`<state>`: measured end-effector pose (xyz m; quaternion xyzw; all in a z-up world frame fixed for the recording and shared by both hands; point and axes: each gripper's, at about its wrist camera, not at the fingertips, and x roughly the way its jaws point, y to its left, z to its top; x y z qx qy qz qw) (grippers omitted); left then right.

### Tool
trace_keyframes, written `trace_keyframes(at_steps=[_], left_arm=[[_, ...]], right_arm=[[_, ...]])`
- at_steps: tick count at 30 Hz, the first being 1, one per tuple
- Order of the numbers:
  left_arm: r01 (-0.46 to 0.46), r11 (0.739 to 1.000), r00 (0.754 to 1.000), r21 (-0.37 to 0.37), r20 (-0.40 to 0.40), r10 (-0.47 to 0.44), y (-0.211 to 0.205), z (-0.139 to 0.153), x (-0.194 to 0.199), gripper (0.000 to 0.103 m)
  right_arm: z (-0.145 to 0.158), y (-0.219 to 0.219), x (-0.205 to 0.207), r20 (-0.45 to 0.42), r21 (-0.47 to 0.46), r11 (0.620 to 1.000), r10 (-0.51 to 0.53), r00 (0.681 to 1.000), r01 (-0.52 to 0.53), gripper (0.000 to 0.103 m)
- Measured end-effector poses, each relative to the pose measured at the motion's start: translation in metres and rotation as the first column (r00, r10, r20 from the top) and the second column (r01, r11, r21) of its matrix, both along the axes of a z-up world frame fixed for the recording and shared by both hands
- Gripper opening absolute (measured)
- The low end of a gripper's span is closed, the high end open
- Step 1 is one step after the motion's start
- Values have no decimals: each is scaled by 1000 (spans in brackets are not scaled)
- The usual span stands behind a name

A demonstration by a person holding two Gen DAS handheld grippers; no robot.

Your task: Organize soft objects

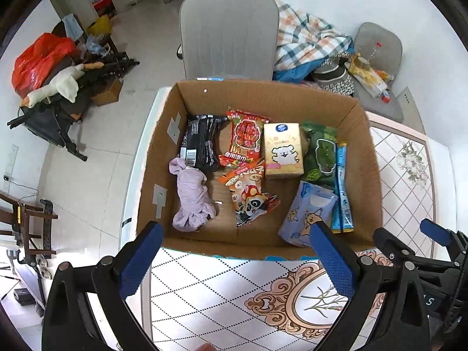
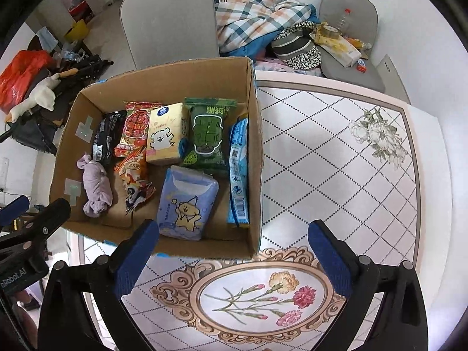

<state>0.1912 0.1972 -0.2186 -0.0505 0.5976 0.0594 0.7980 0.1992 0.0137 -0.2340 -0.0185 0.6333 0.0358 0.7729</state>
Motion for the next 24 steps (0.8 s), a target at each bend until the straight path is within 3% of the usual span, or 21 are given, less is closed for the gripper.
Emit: trace_keyframes(at_steps=[5, 15, 24], left_arm=[[13, 1000, 999, -18, 50, -12, -8, 34, -23, 103], [31, 999, 982, 41, 186, -39, -25, 132, -79, 103], [11, 999, 976, 37, 217, -19, -34, 177, -117, 103]], right_arm=[[25, -9, -20, 25, 29, 1000, -3, 1000, 3, 103], [139, -26, -84, 185, 88, 996, 4, 983, -21, 103], [210, -36, -129, 277, 83, 996, 7, 961, -31, 103]])
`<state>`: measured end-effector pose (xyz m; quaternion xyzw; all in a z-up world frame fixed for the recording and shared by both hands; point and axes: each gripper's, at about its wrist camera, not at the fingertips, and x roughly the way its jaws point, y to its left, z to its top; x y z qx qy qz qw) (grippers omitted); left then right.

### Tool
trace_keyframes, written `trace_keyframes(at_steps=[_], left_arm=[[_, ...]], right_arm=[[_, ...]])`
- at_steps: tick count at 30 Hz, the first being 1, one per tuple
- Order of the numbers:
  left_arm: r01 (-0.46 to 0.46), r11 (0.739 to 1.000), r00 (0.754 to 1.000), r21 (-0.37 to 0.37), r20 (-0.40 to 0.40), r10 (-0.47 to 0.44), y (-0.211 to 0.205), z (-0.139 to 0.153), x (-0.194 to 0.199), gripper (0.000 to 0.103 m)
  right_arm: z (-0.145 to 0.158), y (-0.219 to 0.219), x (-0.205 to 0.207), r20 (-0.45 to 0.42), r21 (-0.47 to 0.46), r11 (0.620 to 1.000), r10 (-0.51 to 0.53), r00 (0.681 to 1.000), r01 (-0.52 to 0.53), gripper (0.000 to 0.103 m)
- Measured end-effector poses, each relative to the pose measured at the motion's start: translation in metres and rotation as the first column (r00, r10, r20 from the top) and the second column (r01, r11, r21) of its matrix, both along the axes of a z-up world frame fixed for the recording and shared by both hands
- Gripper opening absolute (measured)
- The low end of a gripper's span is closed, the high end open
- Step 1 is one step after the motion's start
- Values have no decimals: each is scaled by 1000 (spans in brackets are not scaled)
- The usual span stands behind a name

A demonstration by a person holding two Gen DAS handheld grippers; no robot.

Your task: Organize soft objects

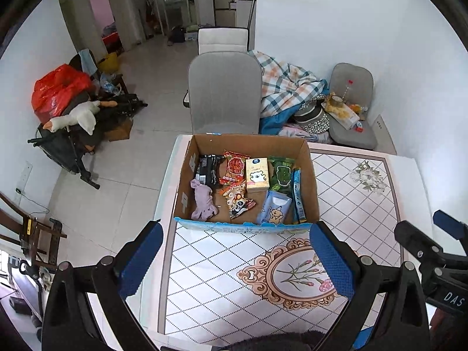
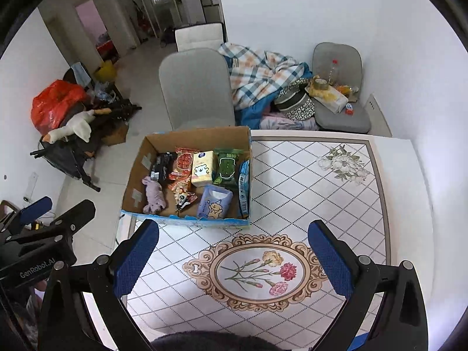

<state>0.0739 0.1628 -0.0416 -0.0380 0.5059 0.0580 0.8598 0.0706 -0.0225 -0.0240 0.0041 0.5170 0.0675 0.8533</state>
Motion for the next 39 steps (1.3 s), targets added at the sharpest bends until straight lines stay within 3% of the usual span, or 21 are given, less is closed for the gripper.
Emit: trace_keyframes(at_steps=[14, 39], left_arm=[[14, 1000, 999, 14, 38, -15, -14, 31, -33, 103], [4, 1000, 999, 14, 48, -5, -15, 36, -44, 103]], right_arm=[[45, -12, -39, 67, -40, 999, -26, 997, 29, 103], [59, -16, -50, 106, -73, 996, -48, 993, 56, 103]])
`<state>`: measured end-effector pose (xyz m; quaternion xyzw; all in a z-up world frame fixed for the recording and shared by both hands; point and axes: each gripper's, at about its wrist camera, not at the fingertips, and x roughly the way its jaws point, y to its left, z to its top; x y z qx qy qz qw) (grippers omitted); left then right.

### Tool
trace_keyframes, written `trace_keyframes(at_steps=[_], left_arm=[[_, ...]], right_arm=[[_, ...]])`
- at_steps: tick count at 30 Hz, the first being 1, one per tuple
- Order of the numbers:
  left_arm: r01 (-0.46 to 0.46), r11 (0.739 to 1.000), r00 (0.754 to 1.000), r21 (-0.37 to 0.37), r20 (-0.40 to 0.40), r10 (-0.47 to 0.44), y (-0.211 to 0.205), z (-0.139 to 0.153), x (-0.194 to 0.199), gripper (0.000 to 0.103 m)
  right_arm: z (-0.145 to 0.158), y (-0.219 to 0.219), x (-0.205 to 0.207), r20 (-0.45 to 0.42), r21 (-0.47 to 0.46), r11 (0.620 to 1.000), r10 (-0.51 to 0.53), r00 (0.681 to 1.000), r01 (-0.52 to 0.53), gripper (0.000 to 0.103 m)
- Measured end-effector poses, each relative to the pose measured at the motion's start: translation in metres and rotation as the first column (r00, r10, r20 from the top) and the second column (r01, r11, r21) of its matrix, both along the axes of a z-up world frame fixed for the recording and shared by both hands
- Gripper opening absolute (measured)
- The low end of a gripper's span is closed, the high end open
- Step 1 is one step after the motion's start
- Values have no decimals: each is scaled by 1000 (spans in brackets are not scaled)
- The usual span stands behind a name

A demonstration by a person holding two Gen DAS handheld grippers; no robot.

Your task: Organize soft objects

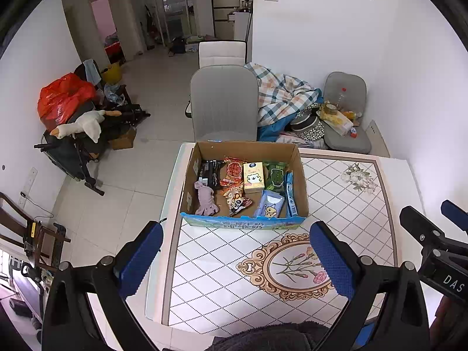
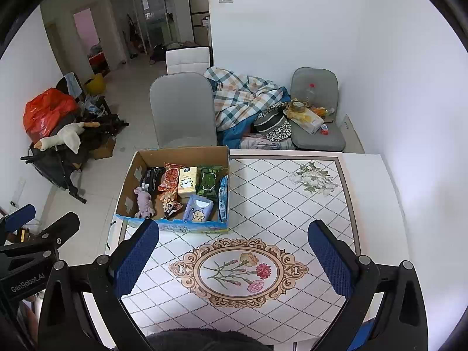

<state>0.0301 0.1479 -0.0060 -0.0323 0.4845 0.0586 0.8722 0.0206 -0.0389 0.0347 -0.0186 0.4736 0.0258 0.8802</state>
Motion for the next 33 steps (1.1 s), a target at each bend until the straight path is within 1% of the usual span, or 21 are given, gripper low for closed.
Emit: trace_keyframes(at_steps=[17, 33], left_arm=[[-3, 1000, 1000, 1, -4, 3, 1, 0, -2, 103], [-5, 1000, 1000, -1, -7, 5, -1, -2, -7, 103]], right_arm=[[1, -4, 1, 8, -24, 1000, -10, 1000, 10, 103], [-4, -5, -2, 3, -25, 999, -20, 1000, 20, 103]])
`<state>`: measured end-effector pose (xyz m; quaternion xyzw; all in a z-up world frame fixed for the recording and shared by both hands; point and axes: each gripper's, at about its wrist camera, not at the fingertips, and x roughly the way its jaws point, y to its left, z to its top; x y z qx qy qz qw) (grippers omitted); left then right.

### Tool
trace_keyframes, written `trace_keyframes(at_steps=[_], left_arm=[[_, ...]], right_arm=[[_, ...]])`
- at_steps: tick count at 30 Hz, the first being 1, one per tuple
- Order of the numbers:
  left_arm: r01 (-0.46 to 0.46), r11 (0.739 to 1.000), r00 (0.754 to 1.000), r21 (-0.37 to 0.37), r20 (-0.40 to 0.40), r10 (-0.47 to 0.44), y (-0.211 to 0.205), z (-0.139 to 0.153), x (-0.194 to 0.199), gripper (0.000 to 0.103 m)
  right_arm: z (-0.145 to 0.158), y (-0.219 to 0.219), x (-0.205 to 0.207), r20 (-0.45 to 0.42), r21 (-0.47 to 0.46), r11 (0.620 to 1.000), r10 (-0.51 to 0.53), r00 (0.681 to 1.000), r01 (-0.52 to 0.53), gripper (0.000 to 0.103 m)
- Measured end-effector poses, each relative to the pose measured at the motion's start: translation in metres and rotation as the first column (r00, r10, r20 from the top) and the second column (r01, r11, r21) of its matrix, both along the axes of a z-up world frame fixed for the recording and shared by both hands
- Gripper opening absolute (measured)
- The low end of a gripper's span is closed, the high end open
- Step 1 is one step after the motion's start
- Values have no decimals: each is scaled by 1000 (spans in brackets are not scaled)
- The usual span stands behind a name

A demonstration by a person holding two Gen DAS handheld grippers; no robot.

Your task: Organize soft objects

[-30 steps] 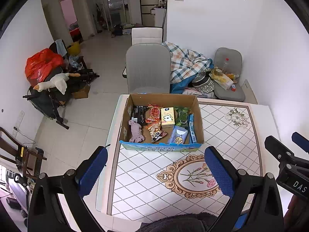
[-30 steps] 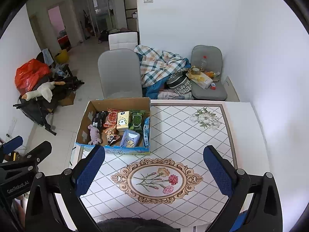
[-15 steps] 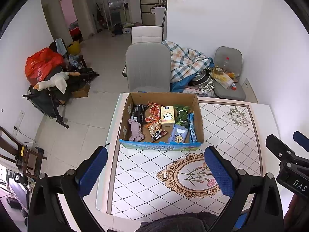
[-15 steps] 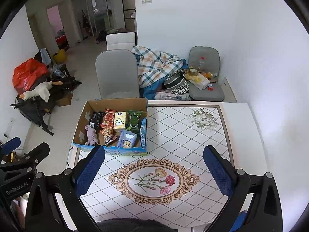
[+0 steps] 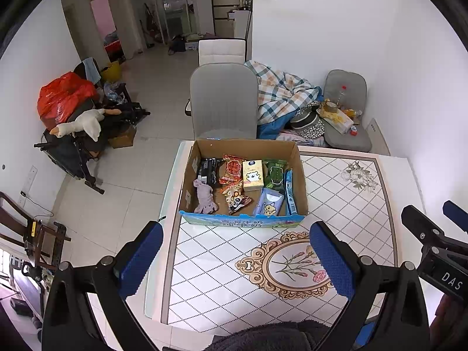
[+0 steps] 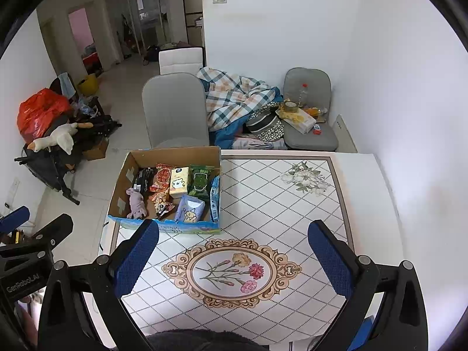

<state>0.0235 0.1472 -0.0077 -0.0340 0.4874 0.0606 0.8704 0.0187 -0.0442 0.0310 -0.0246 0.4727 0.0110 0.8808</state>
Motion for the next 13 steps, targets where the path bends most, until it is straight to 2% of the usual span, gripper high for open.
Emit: trace_keyframes(at_steps=[13], left_arm=[[8, 1000, 1000, -1, -11, -8, -3, -1, 5, 103]], right_arm=[[0, -1, -1, 4, -3, 1000, -7, 1000, 7, 103]])
